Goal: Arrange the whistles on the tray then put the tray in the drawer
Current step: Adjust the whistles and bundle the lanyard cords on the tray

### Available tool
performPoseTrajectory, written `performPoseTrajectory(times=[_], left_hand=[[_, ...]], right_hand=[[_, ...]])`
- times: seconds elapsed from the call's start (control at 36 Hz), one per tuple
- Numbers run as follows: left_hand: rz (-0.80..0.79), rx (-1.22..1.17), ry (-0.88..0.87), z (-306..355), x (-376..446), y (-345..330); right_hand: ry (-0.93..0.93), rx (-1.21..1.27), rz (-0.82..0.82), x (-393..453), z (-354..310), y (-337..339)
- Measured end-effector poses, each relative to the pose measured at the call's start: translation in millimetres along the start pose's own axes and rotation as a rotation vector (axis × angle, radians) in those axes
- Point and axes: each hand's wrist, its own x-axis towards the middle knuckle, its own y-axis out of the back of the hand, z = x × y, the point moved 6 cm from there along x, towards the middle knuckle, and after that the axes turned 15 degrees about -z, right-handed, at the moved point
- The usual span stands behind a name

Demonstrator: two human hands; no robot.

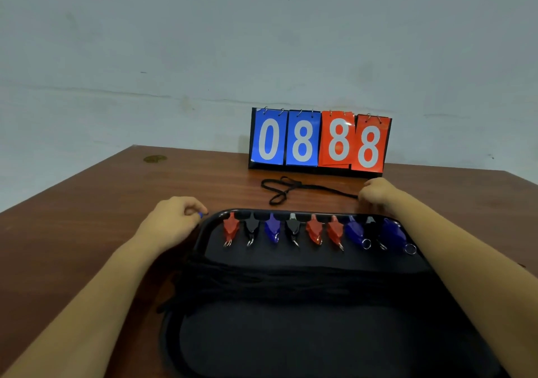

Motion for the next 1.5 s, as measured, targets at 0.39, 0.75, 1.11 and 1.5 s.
performPoseTrajectory(times=[0.39, 0.75, 1.11, 1.5], left_hand=[[0.179, -0.02, -0.05, 3, -6, 9], [0.412, -0.065, -0.318, 55, -36, 15], [0.013, -0.335, -0.7, 116, -71, -20], [-0.316, -0.355, -0.617, 124, -76, -42]], right_hand=[[0.074, -0.026, 0.185, -16, 0, 15], [0.665, 0.549, -0.02, -128, -59, 22], [0.848, 0.328, -0.093, -184, -68, -7], [0.945, 0.006, -0.214, -201, -83, -52]])
